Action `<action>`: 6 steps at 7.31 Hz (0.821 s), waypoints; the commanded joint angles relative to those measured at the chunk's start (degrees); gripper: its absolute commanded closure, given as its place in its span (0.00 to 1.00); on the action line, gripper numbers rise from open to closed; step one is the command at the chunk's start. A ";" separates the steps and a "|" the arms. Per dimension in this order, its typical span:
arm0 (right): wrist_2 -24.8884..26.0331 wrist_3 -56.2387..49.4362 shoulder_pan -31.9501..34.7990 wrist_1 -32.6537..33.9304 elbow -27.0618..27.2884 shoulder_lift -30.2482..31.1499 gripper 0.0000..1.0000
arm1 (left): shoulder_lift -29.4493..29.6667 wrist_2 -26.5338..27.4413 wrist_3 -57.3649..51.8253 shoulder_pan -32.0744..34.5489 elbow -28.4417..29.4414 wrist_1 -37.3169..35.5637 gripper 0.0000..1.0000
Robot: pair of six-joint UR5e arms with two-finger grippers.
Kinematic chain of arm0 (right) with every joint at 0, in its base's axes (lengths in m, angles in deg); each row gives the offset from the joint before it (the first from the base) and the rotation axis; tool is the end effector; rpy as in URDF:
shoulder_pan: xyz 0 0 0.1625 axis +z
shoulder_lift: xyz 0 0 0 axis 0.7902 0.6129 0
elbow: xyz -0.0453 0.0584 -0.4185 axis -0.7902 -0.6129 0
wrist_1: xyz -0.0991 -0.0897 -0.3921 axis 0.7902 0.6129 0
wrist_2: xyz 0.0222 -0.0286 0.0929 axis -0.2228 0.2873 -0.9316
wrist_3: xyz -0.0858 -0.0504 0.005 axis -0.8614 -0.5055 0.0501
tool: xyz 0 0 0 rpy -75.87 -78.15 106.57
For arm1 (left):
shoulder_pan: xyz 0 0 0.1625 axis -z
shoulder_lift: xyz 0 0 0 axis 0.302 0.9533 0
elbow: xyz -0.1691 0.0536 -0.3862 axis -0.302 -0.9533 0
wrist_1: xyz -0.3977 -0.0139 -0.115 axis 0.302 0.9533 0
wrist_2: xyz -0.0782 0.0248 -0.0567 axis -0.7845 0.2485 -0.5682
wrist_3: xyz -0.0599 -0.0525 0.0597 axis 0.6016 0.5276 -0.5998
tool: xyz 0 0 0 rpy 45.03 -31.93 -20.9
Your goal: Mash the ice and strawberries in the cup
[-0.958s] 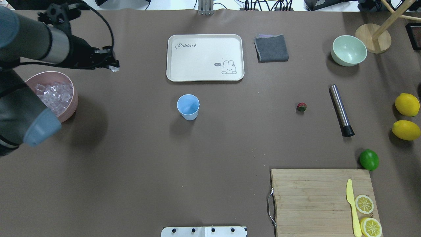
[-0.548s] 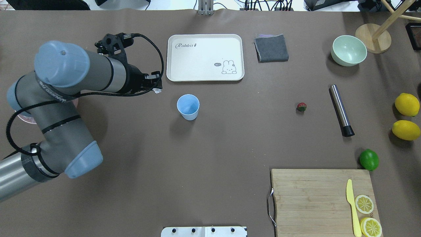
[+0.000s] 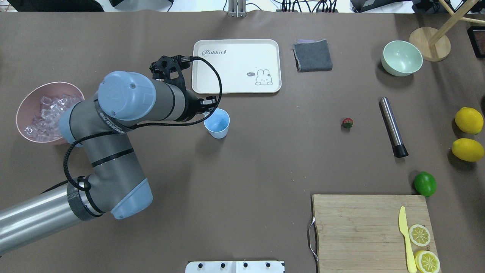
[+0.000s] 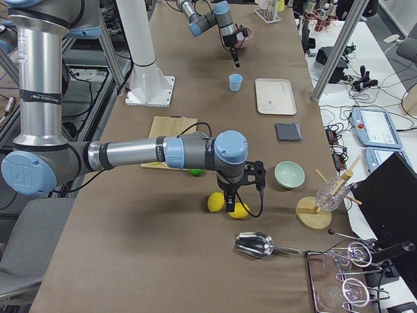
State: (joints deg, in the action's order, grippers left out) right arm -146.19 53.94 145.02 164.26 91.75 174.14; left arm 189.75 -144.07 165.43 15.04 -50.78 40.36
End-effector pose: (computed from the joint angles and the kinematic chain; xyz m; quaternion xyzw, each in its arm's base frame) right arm 0.0814 -0.4551 0.5871 0.0384 -0.4073 -0.0121 0.9124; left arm 0.4870 -0.4549 0.1917 0.1519 0.5266 -0.1248 0.8271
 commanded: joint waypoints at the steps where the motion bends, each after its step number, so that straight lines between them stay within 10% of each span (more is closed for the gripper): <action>1: 0.10 0.00 0.00 -0.03 -0.40 -0.20 0.00 | 0.99 1.65 0.77 -1.41 0.97 0.06 1.00; 6: 0.10 0.00 0.00 -0.20 -1.54 -0.46 0.00 | 2.05 3.15 0.77 -1.41 3.52 0.41 1.00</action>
State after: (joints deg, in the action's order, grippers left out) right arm -146.11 53.94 145.02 164.17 90.70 173.87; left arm 191.61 -141.43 166.19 13.63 -47.62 40.68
